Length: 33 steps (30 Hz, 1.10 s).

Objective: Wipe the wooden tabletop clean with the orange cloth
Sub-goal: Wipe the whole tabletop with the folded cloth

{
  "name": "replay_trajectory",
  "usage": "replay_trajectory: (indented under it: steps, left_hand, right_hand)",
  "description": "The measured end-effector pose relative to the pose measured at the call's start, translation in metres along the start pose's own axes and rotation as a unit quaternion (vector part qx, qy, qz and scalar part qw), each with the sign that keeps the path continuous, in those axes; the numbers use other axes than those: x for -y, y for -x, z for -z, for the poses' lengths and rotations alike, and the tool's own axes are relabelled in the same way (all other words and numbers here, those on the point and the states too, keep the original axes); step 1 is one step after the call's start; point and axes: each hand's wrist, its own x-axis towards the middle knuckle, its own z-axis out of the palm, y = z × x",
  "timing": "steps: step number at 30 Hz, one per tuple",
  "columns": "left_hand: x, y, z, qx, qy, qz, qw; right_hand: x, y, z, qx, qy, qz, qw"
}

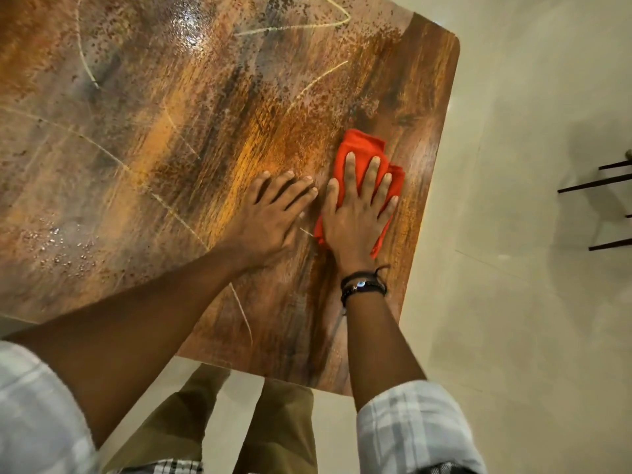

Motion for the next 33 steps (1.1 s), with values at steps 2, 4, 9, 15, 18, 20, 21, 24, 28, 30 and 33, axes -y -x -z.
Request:
replay_trajectory:
  steps: [2, 4, 9, 15, 18, 20, 21, 24, 28, 30, 33]
  left_hand:
    - [0.000, 0.002, 0.003, 0.005, -0.001, -0.006, 1.000]
    - [0.000, 0.003, 0.005, 0.010, 0.000, -0.014, 1.000]
    - [0.002, 0.004, 0.005, 0.016, 0.010, -0.019, 1.000]
    - [0.004, 0.004, 0.003, 0.023, 0.006, -0.023, 0.999]
    - [0.003, 0.005, 0.004, 0.016, 0.006, -0.022, 1.000]
    - [0.002, 0.006, 0.004, 0.013, 0.002, -0.021, 1.000]
    - [0.001, 0.006, 0.004, 0.013, 0.002, -0.021, 1.000]
    - [0.000, 0.006, 0.004, 0.015, 0.003, -0.026, 1.000]
    - [0.000, 0.007, 0.004, 0.004, 0.025, -0.029, 0.999]
    - [0.001, 0.008, 0.003, 0.000, 0.029, -0.032, 0.999]
    - [0.004, 0.008, 0.001, -0.004, 0.026, -0.034, 0.999]
  right_hand:
    - [-0.001, 0.050, -0.003, -0.025, -0.004, 0.013, 1.000]
    - [-0.003, 0.109, -0.007, -0.018, -0.008, 0.025, 0.999]
    - [-0.007, 0.217, -0.011, 0.015, -0.002, 0.011, 1.000]
    - [0.001, 0.150, -0.013, -0.009, 0.010, -0.017, 1.000]
    - [0.011, 0.092, -0.013, -0.020, 0.001, -0.052, 0.998]
    - [0.015, 0.067, -0.012, -0.015, -0.008, -0.073, 0.997]
    - [0.016, 0.062, -0.012, -0.016, -0.011, -0.080, 0.997]
    - [0.018, 0.078, -0.013, -0.029, -0.013, -0.085, 0.996]
    - [0.019, 0.143, -0.014, -0.048, -0.027, -0.054, 0.997]
    - [0.008, 0.178, -0.013, -0.026, -0.029, -0.045, 0.998]
    - [-0.030, 0.217, -0.009, -0.035, -0.032, -0.081, 0.996]
